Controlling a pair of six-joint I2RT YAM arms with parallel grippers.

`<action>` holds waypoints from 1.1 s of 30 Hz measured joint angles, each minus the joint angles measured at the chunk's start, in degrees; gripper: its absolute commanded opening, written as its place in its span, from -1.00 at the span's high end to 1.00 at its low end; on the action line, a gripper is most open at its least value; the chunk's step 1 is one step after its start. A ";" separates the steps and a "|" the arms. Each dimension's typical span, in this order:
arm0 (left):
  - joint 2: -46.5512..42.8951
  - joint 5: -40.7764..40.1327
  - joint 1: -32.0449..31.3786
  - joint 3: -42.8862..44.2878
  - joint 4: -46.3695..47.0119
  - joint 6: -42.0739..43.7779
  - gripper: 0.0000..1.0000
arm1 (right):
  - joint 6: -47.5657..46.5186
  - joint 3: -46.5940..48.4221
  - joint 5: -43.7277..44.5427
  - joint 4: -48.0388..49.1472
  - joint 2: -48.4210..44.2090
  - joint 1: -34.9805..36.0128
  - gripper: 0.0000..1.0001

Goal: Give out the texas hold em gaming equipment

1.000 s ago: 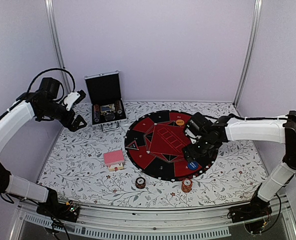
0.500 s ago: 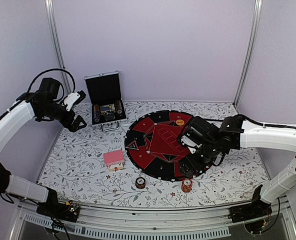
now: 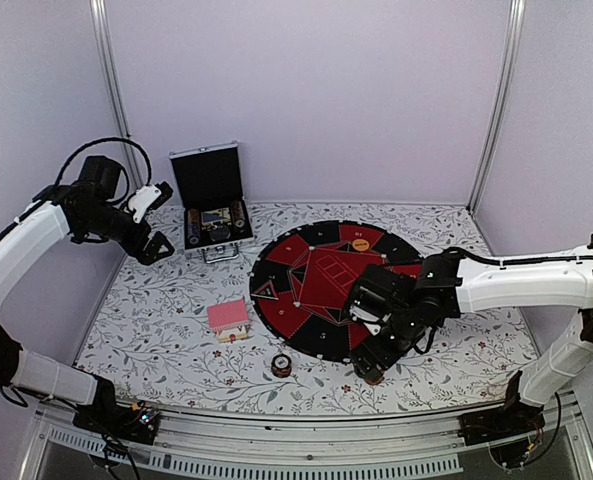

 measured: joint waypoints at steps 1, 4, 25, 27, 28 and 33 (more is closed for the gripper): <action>0.00 0.00 -0.02 0.00 -0.11 0.00 -0.99 | 0.02 -0.13 -0.15 0.11 0.44 0.11 -0.93; 0.00 -0.04 -0.09 0.02 -0.31 0.00 -0.99 | 0.13 -0.66 -0.68 0.48 1.53 0.39 -0.85; 0.00 -0.09 -0.20 0.48 -0.72 0.02 -0.99 | -0.24 -2.60 -0.31 4.20 5.03 0.79 -0.43; 0.00 -0.09 -0.20 0.50 -0.72 0.02 -0.99 | -0.31 -2.60 -0.15 4.20 5.03 0.79 -0.40; 0.00 -0.09 -0.22 0.52 -0.72 0.02 -0.99 | -0.31 -2.60 -0.11 4.20 5.03 0.79 -0.39; 0.00 -0.09 -0.22 0.55 -0.72 0.02 -0.99 | -0.33 -2.58 0.46 4.13 5.03 0.79 -0.30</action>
